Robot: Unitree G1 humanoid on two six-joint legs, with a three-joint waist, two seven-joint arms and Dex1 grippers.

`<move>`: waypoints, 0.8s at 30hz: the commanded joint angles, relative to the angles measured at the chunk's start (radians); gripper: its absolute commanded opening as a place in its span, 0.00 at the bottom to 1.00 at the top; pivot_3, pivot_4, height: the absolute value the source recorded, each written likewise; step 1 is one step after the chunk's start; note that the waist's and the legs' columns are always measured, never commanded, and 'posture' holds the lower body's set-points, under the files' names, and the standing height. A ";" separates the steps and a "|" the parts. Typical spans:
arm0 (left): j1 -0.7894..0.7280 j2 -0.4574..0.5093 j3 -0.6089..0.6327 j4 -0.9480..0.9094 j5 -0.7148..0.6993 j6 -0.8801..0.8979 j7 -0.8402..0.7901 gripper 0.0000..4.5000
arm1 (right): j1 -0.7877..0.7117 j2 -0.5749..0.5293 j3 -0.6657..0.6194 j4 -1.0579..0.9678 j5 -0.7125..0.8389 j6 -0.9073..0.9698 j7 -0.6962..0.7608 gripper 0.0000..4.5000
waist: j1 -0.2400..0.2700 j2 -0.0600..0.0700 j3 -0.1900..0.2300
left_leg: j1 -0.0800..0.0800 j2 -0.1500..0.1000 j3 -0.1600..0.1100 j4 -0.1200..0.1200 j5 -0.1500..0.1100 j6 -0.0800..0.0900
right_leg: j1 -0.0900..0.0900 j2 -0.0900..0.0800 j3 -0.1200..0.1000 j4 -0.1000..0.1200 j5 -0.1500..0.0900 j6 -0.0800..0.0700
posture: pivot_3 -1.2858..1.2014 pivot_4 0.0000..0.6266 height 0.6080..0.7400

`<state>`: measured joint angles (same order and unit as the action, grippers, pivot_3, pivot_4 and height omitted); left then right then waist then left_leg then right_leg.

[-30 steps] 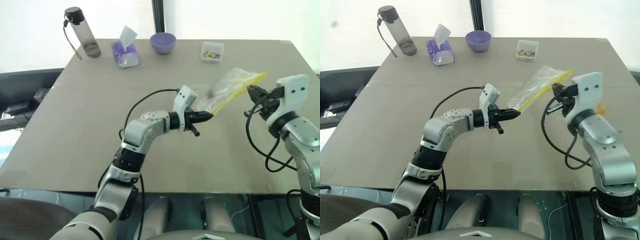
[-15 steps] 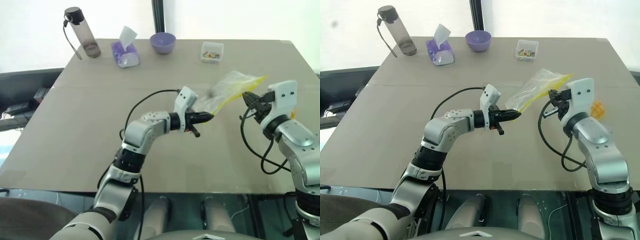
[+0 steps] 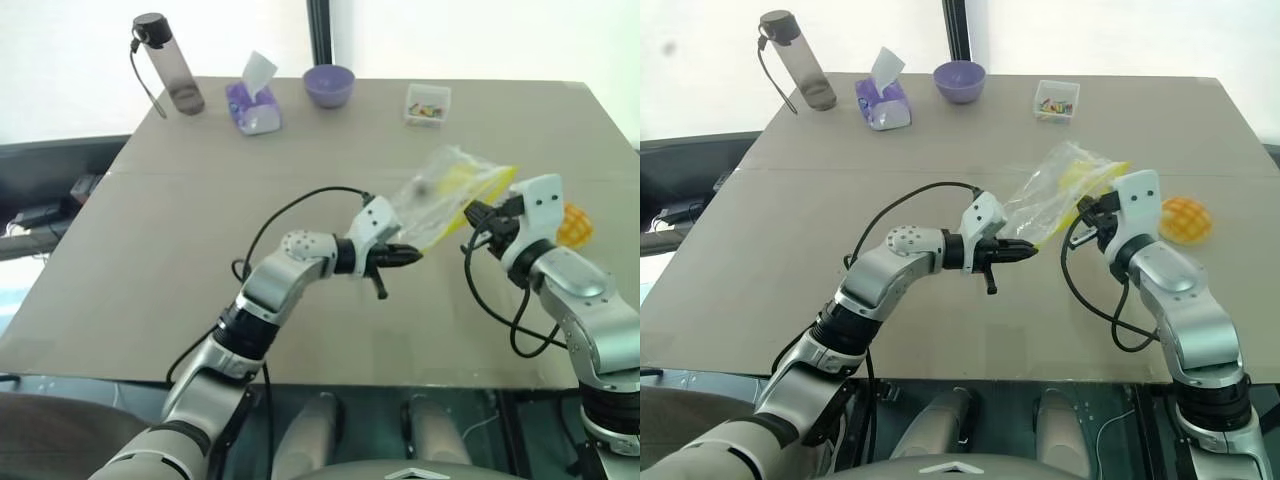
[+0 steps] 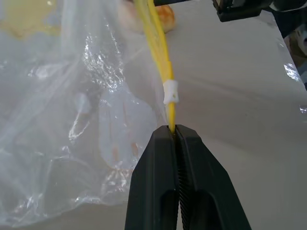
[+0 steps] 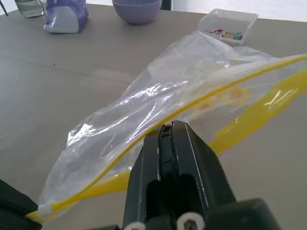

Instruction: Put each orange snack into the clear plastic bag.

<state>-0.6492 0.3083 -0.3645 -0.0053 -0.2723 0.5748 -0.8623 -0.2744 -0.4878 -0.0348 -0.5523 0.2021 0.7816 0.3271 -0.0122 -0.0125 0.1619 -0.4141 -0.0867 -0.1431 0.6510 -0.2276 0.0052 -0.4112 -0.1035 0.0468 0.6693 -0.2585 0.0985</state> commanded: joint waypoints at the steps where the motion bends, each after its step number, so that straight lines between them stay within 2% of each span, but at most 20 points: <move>1: -0.001 0.010 -0.001 -0.014 0.024 -0.057 -0.020 0.00 | -0.002 0.010 -0.031 -0.042 0.023 0.002 0.003 0.01 | -0.001 0.000 0.000 | 0.000 0.000 0.000 0.000 0.000 0.000 | 0.000 0.000 0.000 0.000 0.000 0.000 | 0.52 0.24 1.00; 7: -0.017 0.032 -0.022 0.017 0.080 -0.170 -0.073 0.00 | 0.048 -0.040 0.079 -0.005 -0.030 -0.021 0.043 0.01 | -0.002 0.000 0.000 | 0.000 0.000 0.000 0.000 0.000 0.000 | 0.000 0.000 0.000 0.000 0.000 0.000 | 0.52 0.24 1.00; 12: -0.032 0.054 -0.028 0.059 0.122 -0.286 -0.127 0.00 | 0.001 0.012 0.138 0.068 -0.062 -0.074 0.024 0.01 | -0.007 0.000 0.000 | 0.000 0.000 0.000 0.000 0.000 0.000 | 0.000 0.000 0.000 0.000 0.000 0.000 | 0.52 0.24 1.00; 18: -0.024 0.040 -0.005 0.073 0.133 -0.319 -0.120 0.00 | -0.051 -0.019 0.273 0.251 -0.311 -0.273 -0.064 0.01 | -0.002 0.000 0.000 | 0.000 0.000 0.000 0.000 0.000 0.000 | 0.000 0.000 0.000 -0.001 0.000 0.000 | 0.52 0.24 1.00; 19: -0.022 0.035 -0.001 0.074 0.137 -0.319 -0.106 0.00 | -0.062 -0.039 0.308 0.276 -0.383 -0.324 -0.089 0.06 | -0.002 0.000 0.000 | 0.000 0.000 0.000 0.000 0.000 0.000 | 0.000 0.000 0.000 -0.001 0.000 0.000 | 0.52 0.24 1.00; 20: -0.020 0.030 0.003 0.074 0.138 -0.316 -0.093 0.00 | -0.071 -0.055 0.339 0.299 -0.447 -0.370 -0.108 0.16 | -0.003 0.000 0.000 | 0.000 -0.001 0.000 0.000 0.000 -0.001 | 0.000 0.000 0.000 -0.001 0.000 0.000 | 0.52 0.24 1.00; 21: -0.019 0.024 0.008 0.074 0.138 -0.307 -0.081 0.00 | -0.082 -0.080 0.383 0.322 -0.521 -0.422 -0.121 0.19 | -0.003 0.000 0.000 | 0.000 0.000 0.000 0.000 0.000 -0.001 | 0.000 0.000 0.000 -0.001 0.000 0.000 | 0.52 0.24 1.00; 22: -0.017 0.019 0.012 0.072 0.137 -0.299 -0.070 0.00 | -0.089 -0.099 0.417 0.341 -0.580 -0.463 -0.127 0.30 | -0.004 0.000 0.000 | 0.000 -0.001 0.000 0.000 0.000 -0.001 | 0.000 0.000 0.000 -0.001 0.000 0.000 | 0.52 0.24 1.00; 24: -0.013 0.009 0.021 0.067 0.134 -0.277 -0.048 0.00 | -0.100 -0.124 0.464 0.371 -0.678 -0.534 -0.153 0.45 | -0.006 0.000 0.000 | 0.000 -0.001 0.001 0.000 0.000 -0.001 | 0.000 0.000 0.000 0.000 0.000 0.000 | 0.52 0.24 1.00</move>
<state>-0.6634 0.3218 -0.3705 0.0896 -0.1372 0.2888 -0.9321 -0.3584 -0.6010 0.3952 -0.1805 -0.3803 0.3300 0.2057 -0.0186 -0.0125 0.1619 -0.4140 -0.0879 -0.1426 0.6511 -0.2272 0.0046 -0.4116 -0.1028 0.0465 0.6688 -0.2585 0.0986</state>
